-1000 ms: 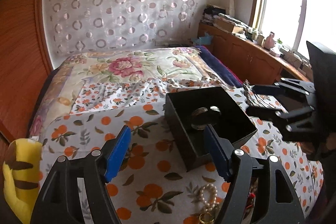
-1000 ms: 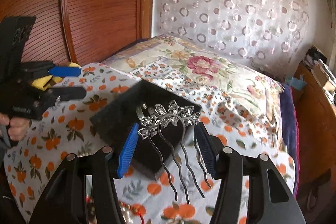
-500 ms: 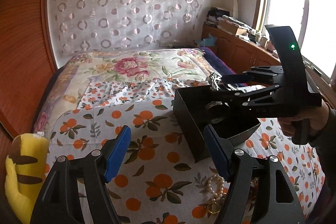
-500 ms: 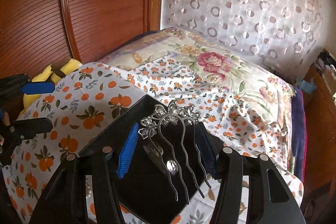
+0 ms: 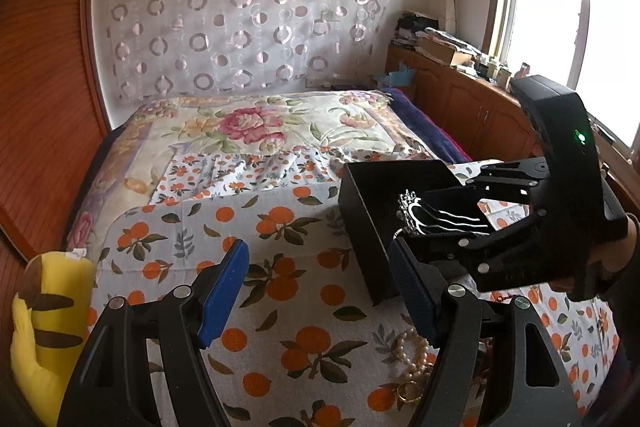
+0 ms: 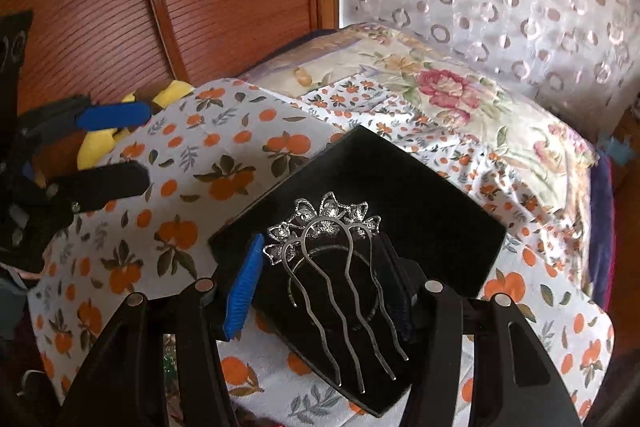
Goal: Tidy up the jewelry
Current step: 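Lower the silver hair comb into the black box and open the right tool, then move both tools back over the jewelry pile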
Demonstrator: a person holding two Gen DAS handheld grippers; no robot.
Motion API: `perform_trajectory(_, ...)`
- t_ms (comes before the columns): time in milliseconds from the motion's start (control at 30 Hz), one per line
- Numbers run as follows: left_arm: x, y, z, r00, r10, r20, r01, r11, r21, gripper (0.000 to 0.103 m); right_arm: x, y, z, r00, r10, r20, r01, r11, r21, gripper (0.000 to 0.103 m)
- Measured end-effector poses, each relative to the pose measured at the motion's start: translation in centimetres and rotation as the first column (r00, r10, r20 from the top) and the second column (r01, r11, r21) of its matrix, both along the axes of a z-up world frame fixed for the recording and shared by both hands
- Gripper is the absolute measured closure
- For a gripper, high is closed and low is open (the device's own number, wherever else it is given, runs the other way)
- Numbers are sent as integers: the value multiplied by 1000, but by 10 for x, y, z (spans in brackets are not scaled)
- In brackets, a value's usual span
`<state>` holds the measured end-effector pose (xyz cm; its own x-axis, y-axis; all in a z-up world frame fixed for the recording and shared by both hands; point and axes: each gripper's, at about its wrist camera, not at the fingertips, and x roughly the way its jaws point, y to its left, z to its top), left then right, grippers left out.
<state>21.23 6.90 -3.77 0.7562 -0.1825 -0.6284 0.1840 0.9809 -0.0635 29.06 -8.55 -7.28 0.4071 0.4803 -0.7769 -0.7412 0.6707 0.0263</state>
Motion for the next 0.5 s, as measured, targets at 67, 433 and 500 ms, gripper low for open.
perform_trajectory(67,-1,-1,2,1000,-4,2,4,1000,3,34,-1,-1,2,1000,-13,17,13,1000,-5,44)
perform_trajectory(433,-9,-17,8,1000,-17,1,17,1000,18,33,-3,-27,27,991,-104,83,99,993,57,26)
perform_trajectory(500,-14,-23,4,1000,-23,-11,23,1000,15,33,-11,-41,33,987,-133,95,125,988,88,26)
